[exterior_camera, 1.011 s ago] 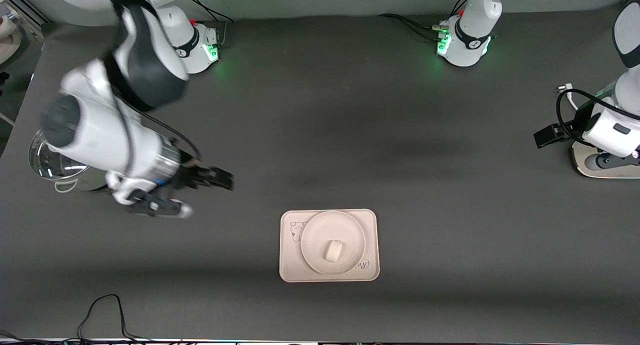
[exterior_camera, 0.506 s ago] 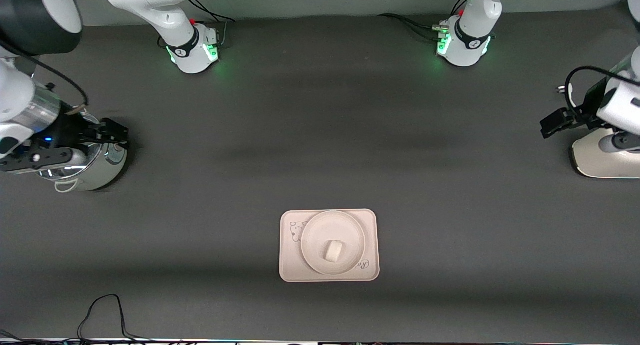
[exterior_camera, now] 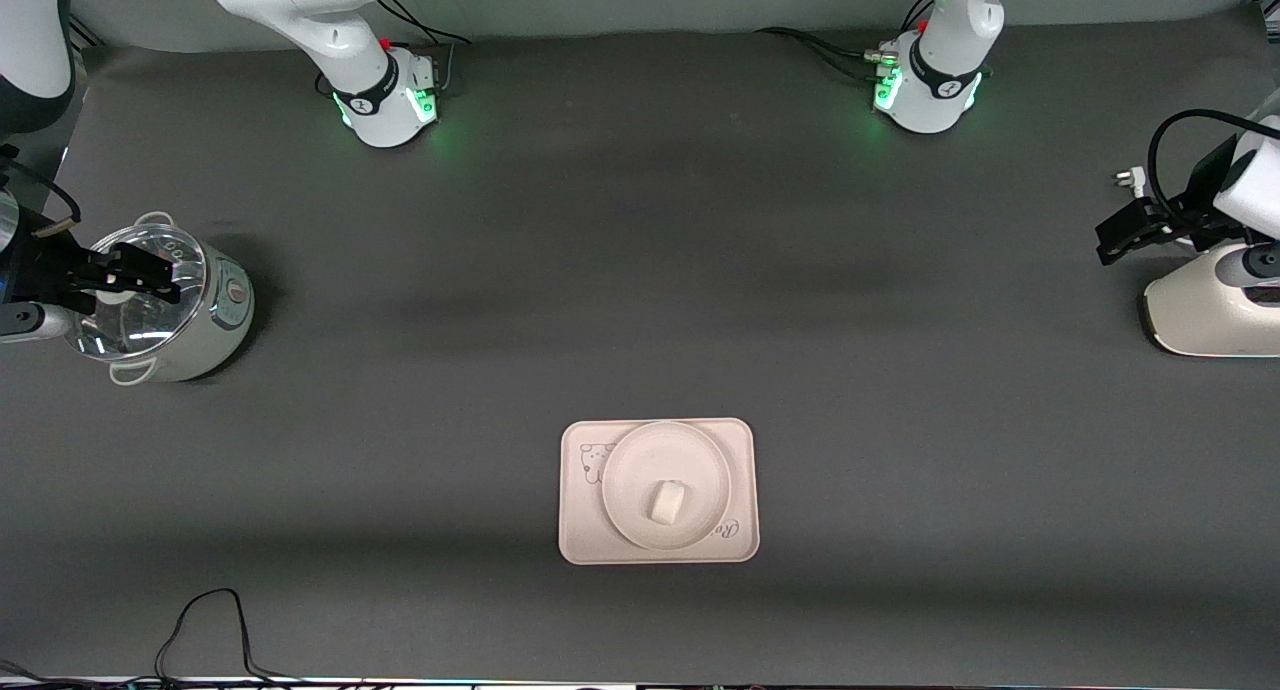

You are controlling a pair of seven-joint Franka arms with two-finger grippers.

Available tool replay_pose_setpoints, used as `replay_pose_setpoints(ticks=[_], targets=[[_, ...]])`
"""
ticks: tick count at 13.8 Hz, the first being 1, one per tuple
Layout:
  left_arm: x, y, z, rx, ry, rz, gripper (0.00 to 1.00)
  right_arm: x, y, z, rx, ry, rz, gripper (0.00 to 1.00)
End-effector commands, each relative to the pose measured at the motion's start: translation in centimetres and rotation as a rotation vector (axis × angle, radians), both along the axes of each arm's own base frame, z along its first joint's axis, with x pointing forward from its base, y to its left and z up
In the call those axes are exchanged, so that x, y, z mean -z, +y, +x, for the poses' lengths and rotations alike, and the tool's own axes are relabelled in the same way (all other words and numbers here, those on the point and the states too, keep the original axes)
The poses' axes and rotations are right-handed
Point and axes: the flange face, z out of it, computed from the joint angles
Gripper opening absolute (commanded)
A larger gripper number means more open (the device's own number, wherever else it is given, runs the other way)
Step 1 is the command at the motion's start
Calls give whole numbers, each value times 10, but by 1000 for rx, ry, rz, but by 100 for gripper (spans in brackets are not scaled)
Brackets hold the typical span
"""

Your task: Place bun in plate and plate on tray

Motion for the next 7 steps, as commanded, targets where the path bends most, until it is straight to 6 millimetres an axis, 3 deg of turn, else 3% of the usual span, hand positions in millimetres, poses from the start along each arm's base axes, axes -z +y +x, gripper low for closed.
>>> replay_pose_setpoints(ticks=[1,7], targets=[[-3,3,-5,7,1,-9,100,-6,2,-6,-30,-14,-21,100],[-4,5,-6,4,7,-7,100,-6,-3,-6,-22,-14,-16,100]])
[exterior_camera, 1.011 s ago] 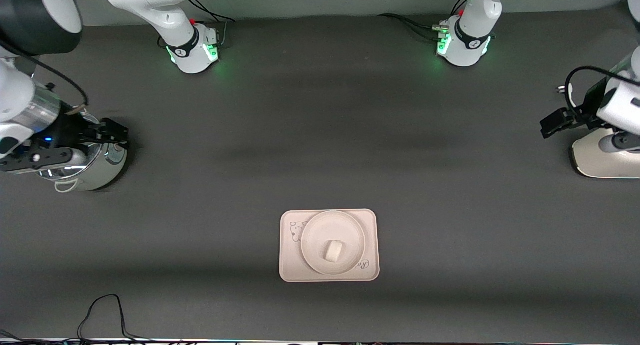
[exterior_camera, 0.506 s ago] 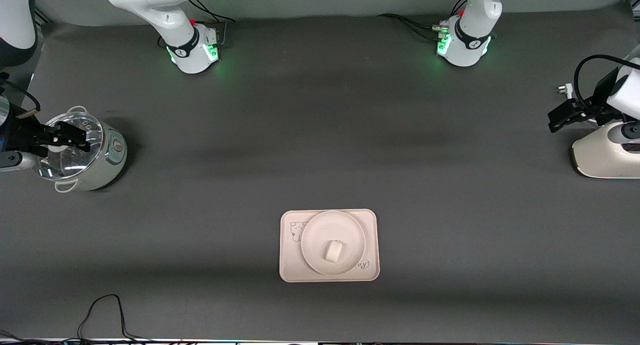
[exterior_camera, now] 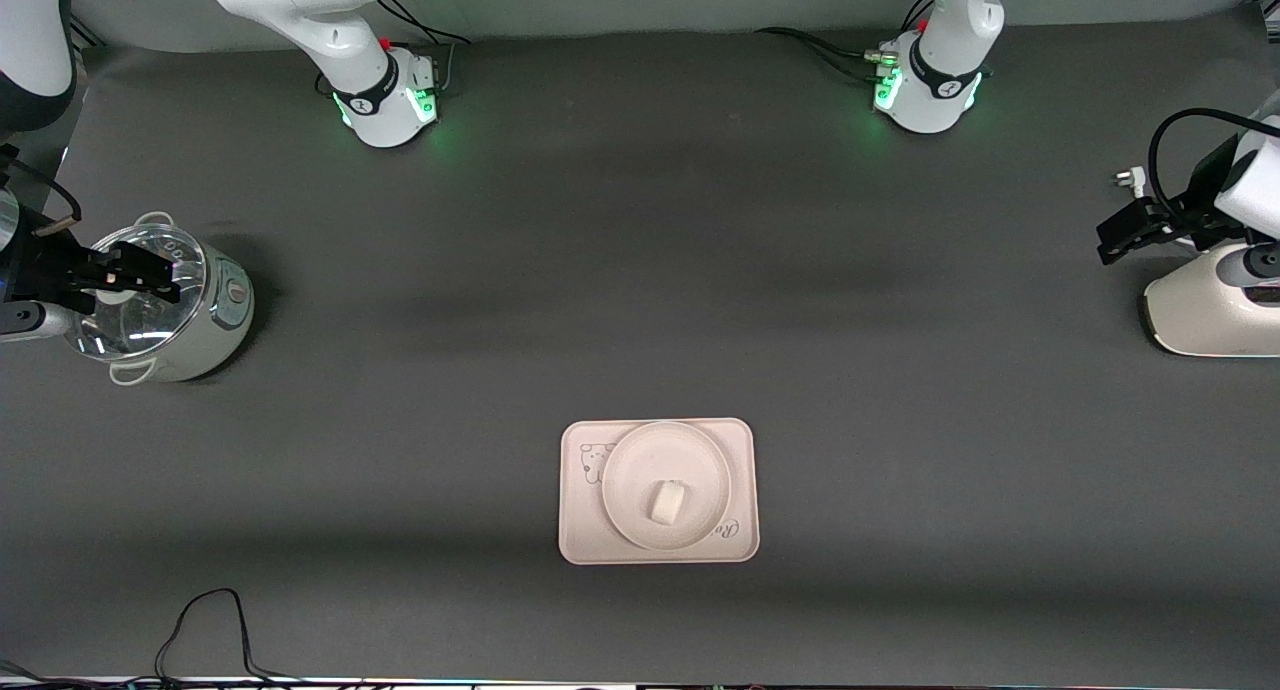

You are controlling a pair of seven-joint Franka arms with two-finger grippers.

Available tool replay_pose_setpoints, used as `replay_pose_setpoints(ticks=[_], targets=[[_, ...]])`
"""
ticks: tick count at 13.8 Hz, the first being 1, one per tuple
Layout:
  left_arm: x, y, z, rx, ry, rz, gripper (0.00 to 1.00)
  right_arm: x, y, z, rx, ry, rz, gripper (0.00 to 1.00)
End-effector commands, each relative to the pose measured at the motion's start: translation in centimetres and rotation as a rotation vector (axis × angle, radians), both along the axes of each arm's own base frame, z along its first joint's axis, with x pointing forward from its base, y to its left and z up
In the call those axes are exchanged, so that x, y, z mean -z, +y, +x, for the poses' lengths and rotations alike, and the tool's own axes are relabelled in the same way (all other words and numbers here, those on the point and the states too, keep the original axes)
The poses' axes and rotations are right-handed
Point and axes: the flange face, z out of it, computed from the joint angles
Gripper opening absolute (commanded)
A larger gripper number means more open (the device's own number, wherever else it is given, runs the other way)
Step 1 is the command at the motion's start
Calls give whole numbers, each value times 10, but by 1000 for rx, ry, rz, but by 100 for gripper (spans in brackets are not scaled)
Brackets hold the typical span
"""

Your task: Place bun in plate and plate on tray

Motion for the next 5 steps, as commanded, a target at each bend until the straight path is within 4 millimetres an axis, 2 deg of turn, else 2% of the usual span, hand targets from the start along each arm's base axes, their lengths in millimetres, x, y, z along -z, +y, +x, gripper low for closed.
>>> replay_pose_setpoints(ticks=[1,5], targets=[[-4,3,-6,7,4,-7,100,-4,-8,-6,-13,-11,-12,100],[-5,4,-7,7,4,-7,100,-2,-10,-6,-6,-5,-8,100]])
